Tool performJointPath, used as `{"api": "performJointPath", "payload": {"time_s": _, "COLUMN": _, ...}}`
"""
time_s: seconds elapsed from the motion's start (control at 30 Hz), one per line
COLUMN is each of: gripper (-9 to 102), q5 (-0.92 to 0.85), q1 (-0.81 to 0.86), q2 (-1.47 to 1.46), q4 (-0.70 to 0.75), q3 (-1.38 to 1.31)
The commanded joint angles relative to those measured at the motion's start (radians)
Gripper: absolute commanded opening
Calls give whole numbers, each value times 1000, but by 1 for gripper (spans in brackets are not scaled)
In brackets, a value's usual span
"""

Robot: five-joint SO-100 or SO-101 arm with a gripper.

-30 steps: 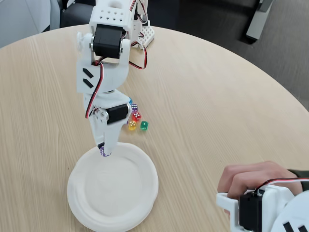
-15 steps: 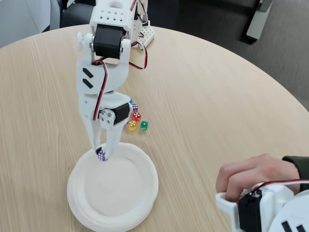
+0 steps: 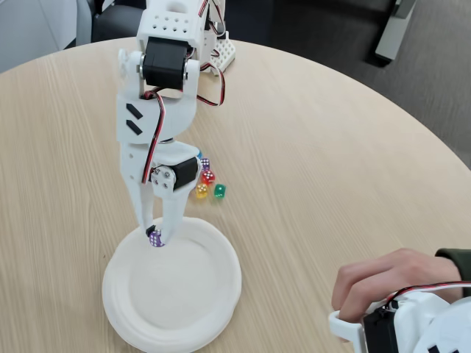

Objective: Pick a purple dice and put it in the plate.

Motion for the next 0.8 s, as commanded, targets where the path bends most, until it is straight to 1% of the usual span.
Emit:
{"api": "performJointPath", "payload": {"time_s": 0.0, "gripper": 9, "q5": 18, "q1": 6, "q2": 26, "q4": 0, "q3": -21}}
{"api": "performJointPath", "payload": {"time_s": 0.2, "gripper": 12, "q5": 52, "q1": 6, "q2": 26, "q4": 0, "q3": -21}}
{"api": "performJointPath", "payload": {"time_s": 0.23, "gripper": 9, "q5": 58, "q1": 6, "q2": 26, "q4": 0, "q3": -21}}
{"api": "performJointPath", "payload": {"time_s": 0.27, "gripper": 2, "q5": 72, "q1": 6, "q2": 26, "q4": 0, "q3": -21}}
{"api": "performJointPath", "payload": {"time_s": 0.3, "gripper": 0, "q5": 91, "q1": 6, "q2": 26, "q4": 5, "q3": -21}}
{"api": "performJointPath", "payload": {"time_s": 0.4, "gripper": 0, "q5": 152, "q1": 6, "q2": 26, "q4": 37, "q3": -20}}
{"api": "performJointPath", "payload": {"time_s": 0.57, "gripper": 0, "q5": 241, "q1": -9, "q2": 54, "q4": 186, "q3": -20}}
{"api": "performJointPath", "payload": {"time_s": 0.77, "gripper": 0, "q5": 364, "q1": -11, "q2": 241, "q4": 405, "q3": -20}}
